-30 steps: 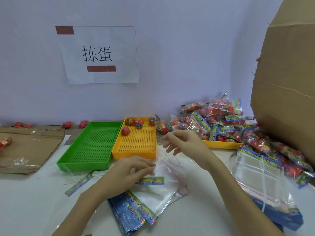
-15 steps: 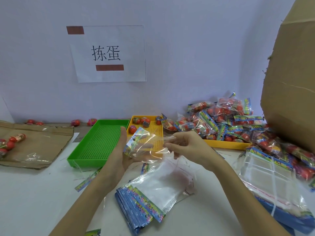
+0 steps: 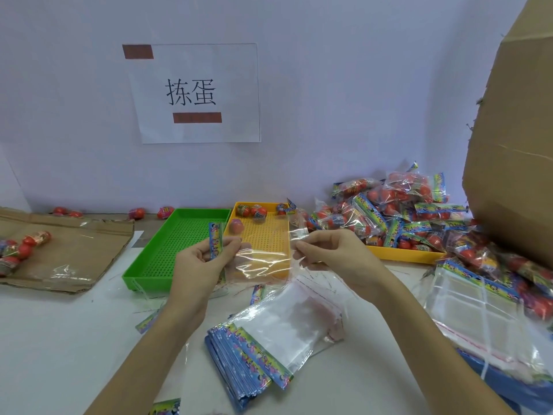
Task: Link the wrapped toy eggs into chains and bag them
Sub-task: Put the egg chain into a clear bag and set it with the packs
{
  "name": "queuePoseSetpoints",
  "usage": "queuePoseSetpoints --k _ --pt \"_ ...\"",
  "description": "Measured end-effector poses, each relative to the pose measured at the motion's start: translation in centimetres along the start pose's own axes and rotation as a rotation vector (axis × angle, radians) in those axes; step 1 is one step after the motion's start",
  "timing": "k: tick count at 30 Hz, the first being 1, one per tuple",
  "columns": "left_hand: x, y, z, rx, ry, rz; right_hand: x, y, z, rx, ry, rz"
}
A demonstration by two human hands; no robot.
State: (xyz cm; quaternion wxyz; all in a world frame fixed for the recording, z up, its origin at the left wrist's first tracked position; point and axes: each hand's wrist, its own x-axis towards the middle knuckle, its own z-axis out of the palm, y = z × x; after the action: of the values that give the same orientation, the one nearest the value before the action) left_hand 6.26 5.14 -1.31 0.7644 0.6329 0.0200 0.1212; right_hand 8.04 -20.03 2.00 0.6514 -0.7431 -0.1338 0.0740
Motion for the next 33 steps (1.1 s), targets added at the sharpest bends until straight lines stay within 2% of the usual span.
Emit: queuePoseSetpoints --k 4,11,14,17,18,20,22,25,28,31,32,33 --pt "-0.2 0.0 0.3 0.027 0.022 -0.005 0.1 -0.1 0.3 -0.024 0.112 -0.021" --pt "-0.4 1.3 0.2 0.028 -0.068 -0.016 -0.2 -0.4 0.5 -0.202 0.045 -0.065" --pt "-0.5 1.8 -0.4 0.122 -0.206 -0.009 -0.4 -0.7 0.7 -0.259 -0.032 -0.137" --pt "-1.1 1.9 -0.2 0.186 -0.419 0.025 -0.1 -0.5 1.0 -0.320 0.035 -0.211" --pt "-1.3 1.8 0.1 0.206 -0.414 0.073 0.0 -0.5 1.1 -0.340 0.068 -0.230" --pt "-1.6 1.5 0.6 0.304 -0.303 0.237 0.1 -0.3 1.2 -0.345 0.117 -0.241" --pt "-1.6 1.1 0.7 0.495 -0.174 0.540 0.4 -0.3 1.2 -0.303 0.160 -0.236" --pt "-1.5 0.7 0.5 0.665 -0.098 0.927 0.0 -0.5 0.8 -0.383 0.165 -0.297" --pt "-1.4 0.3 0.7 0.745 -0.102 1.080 0.3 -0.6 1.2 -0.498 0.066 -0.187" --pt "-1.2 -0.1 0.9 0.833 -0.123 1.161 0.4 -0.5 1.8 -0.344 -0.172 0.112" --pt "-1.1 -0.2 0.9 0.863 -0.126 1.192 0.6 -0.5 2.2 -0.304 -0.179 0.169" --pt "-1.0 -0.3 0.9 0.891 -0.129 1.219 0.6 -0.7 2.3 -0.269 -0.151 0.146"
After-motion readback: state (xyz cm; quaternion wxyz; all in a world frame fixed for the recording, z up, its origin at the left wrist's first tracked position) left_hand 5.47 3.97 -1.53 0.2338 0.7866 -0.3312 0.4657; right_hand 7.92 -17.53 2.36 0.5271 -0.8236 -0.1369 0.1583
